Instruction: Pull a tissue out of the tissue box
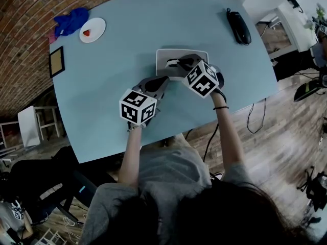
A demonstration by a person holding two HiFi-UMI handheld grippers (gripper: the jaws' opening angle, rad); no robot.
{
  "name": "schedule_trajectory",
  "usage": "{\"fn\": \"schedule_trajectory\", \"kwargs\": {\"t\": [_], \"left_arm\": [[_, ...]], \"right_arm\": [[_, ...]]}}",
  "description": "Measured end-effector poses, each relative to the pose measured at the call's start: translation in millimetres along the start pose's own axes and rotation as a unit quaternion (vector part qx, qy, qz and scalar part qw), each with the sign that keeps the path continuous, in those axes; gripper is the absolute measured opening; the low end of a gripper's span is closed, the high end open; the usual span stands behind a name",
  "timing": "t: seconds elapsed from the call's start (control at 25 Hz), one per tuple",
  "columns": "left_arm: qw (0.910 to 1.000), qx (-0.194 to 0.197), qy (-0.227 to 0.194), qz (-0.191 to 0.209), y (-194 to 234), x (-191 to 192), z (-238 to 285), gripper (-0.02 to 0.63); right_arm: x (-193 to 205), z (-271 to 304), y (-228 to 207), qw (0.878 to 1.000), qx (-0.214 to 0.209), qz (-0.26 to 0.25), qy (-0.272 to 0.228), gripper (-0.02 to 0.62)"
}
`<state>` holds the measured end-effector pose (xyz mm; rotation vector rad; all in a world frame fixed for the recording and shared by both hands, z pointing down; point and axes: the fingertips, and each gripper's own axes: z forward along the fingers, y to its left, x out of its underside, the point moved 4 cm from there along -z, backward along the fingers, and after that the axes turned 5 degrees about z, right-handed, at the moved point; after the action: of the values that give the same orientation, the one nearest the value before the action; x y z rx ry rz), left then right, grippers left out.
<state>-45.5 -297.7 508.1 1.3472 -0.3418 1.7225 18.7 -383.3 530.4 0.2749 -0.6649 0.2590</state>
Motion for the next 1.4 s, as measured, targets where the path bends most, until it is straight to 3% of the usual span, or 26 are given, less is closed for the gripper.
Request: {"fn": "schedule_trajectory", "kwargs": {"t": [0.44, 1.4], "left_arm": [[0.9999, 0.003, -0.005, 0.01, -2, 2, -2, 0.003], [0.9974, -0.019, -0.048, 0.05, -1, -34, -16, 0.003]], "right_arm": [[-4, -3, 0, 1.0, 0.006, 0.0, -0.007, 0.003], [-23, -55, -13, 0.992, 0.082, 0.043, -0.084, 0.002]]}}
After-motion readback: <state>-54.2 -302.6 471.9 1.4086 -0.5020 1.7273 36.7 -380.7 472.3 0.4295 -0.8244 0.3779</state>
